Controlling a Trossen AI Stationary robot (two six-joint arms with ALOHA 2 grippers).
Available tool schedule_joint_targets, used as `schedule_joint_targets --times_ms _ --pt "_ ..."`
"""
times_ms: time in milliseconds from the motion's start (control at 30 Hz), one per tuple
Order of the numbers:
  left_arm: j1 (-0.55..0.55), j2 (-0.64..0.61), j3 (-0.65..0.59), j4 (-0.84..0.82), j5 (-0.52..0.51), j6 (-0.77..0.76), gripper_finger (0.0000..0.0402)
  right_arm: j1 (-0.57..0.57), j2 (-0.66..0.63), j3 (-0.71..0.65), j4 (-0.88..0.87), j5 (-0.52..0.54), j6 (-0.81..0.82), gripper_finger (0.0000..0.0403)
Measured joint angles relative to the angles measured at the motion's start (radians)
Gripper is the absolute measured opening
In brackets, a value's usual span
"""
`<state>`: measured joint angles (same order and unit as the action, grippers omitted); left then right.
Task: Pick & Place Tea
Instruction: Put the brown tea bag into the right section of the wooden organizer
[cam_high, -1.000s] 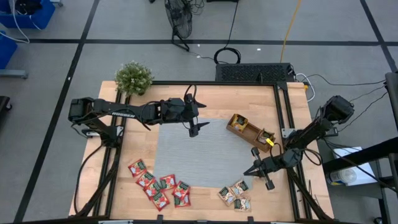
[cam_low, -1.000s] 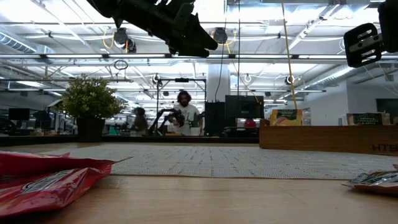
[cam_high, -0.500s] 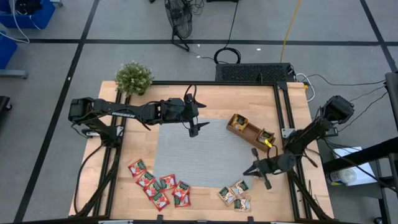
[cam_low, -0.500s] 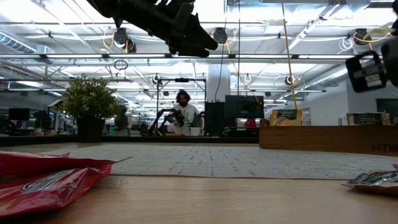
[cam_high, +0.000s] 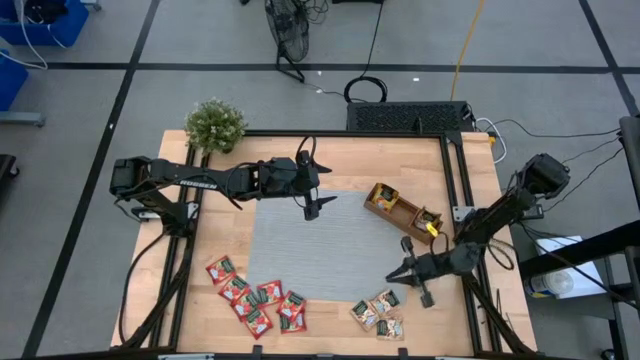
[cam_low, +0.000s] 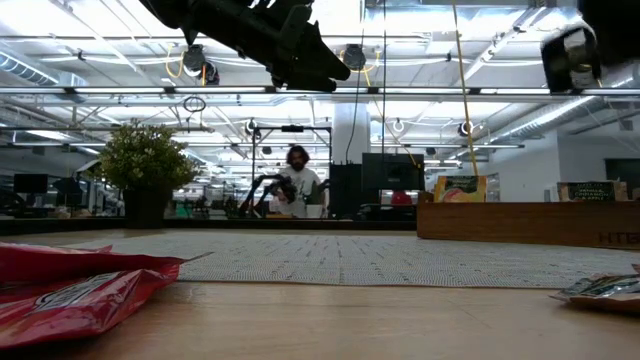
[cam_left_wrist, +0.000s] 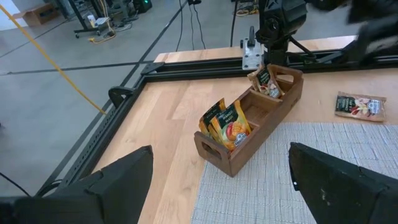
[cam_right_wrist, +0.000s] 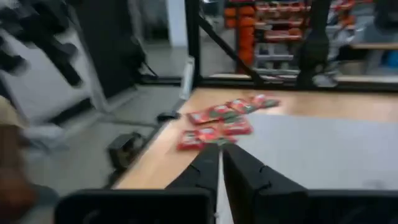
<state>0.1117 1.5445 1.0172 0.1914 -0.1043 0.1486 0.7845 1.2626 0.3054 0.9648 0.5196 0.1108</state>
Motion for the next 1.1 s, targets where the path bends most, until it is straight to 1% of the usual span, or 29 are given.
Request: schedule_joint_targets --times_ms 33,100,167,233,267,333,400,433,467,533,600,700,800,867,1100 --pt "0.000 0.000 0.000 0.000 0.000 0.000 0.0365 0.000 -0.001 0.077 -0.149 0.020 -0.021 0.0025" --pt "0.000 0.000 0.000 0.000 0.000 0.000 0.0365 0.001 0.011 0.267 -0.593 0.069 -0.003 0.0057" --pt "0.000 0.000 0.000 0.000 0.000 0.000 0.0365 0.000 0.068 0.487 -1.062 0.106 0.121 0.0095" --pt "0.000 0.000 0.000 0.000 0.000 0.000 0.0365 -0.006 0.149 0.683 -1.415 0.098 0.263 0.0137" --pt "0.000 0.000 0.000 0.000 0.000 0.000 0.0365 -0.006 0.189 0.768 -1.564 0.074 0.331 0.0156" --pt "0.000 0.000 0.000 0.000 0.000 0.000 0.0365 -0.005 0.275 0.905 -1.806 0.009 0.460 0.0188" --pt "0.000 0.000 0.000 0.000 0.000 0.000 0.0365 -0.005 0.354 0.995 -1.989 -0.079 0.580 0.0208" --pt "0.000 0.000 0.000 0.000 0.000 0.000 0.0365 -0.005 0.385 1.020 -2.050 -0.139 0.619 0.0214" --pt "0.000 0.000 0.000 0.000 0.000 0.000 0.0365 -0.005 0.414 1.034 -2.102 -0.198 0.649 0.0217" --pt "0.000 0.000 0.000 0.000 0.000 0.000 0.0365 -0.005 0.456 1.036 -2.151 -0.312 0.694 0.0220" --pt "0.000 0.000 0.000 0.000 0.000 0.000 0.0365 -0.001 0.486 1.020 -2.161 -0.373 0.715 0.0219" --pt "0.000 0.000 0.000 0.001 0.000 0.000 0.0365 0.015 0.506 0.983 -2.174 -0.385 0.713 0.0210" --pt "0.000 0.000 0.000 0.001 0.000 0.000 0.0365 0.024 0.506 0.924 -2.139 -0.378 0.731 0.0203" --pt "0.000 0.000 0.000 0.001 0.000 0.000 0.0365 0.030 0.503 0.880 -2.115 -0.394 0.740 0.0200" --pt "0.000 0.000 0.000 0.001 0.000 0.000 0.0365 0.035 0.490 0.728 -1.918 -0.489 0.774 0.0198"
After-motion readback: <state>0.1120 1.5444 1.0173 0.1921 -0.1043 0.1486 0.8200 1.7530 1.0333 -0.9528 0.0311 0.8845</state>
